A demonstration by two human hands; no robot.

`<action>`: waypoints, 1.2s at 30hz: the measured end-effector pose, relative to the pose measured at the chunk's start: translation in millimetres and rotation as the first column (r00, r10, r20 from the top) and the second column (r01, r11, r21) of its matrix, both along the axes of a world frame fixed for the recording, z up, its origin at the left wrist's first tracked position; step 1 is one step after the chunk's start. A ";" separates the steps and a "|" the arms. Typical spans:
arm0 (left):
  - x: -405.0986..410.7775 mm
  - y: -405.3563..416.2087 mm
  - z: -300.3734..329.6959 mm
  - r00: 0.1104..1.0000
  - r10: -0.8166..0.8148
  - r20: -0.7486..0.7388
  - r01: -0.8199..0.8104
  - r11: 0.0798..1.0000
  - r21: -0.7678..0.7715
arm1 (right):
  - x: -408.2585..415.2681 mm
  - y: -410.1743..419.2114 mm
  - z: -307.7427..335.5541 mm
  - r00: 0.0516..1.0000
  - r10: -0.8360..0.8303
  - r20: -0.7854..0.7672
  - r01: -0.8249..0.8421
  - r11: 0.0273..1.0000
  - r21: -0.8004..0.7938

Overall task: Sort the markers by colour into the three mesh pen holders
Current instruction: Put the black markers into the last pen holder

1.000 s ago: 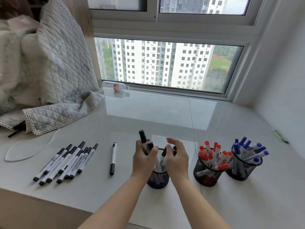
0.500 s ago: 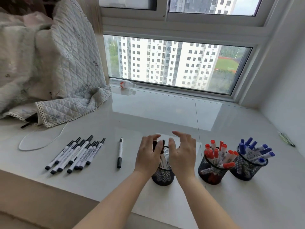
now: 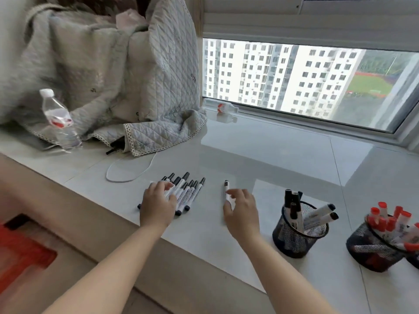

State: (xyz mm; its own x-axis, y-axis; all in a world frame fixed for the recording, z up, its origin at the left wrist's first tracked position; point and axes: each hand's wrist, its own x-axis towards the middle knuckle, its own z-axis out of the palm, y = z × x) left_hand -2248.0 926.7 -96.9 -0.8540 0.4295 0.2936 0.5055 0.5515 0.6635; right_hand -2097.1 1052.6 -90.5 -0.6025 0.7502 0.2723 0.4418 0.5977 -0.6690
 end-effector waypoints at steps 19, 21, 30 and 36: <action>-87.8 7.7 -37.8 0.984 0.120 0.130 -0.039 0.864 -0.502 | -115.6 -3.1 -43.9 0.871 -0.139 0.471 0.162 0.987 -0.009; -85.1 12.1 -40.3 0.987 0.141 0.076 -0.081 0.849 -0.523 | -118.8 -2.1 -44.9 0.872 -0.146 0.466 0.169 0.986 -0.007; -76.6 28.6 -41.0 0.989 0.144 0.031 -0.104 0.829 -0.550 | -119.0 5.4 -42.5 0.859 -0.125 0.497 0.154 0.988 -0.017; -76.1 23.6 -38.6 0.983 0.166 0.077 -0.123 0.911 -0.394 | -125.2 16.5 -32.6 0.812 -0.032 0.582 0.148 0.977 -0.153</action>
State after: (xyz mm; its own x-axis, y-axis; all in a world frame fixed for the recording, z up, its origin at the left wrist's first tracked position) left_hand -2324.1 950.4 -135.5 -0.9323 0.3601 0.0336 0.3388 0.8371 0.4296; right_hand -2222.3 1069.1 -123.1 -0.5323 0.8094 -0.2482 0.8246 0.4295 -0.3681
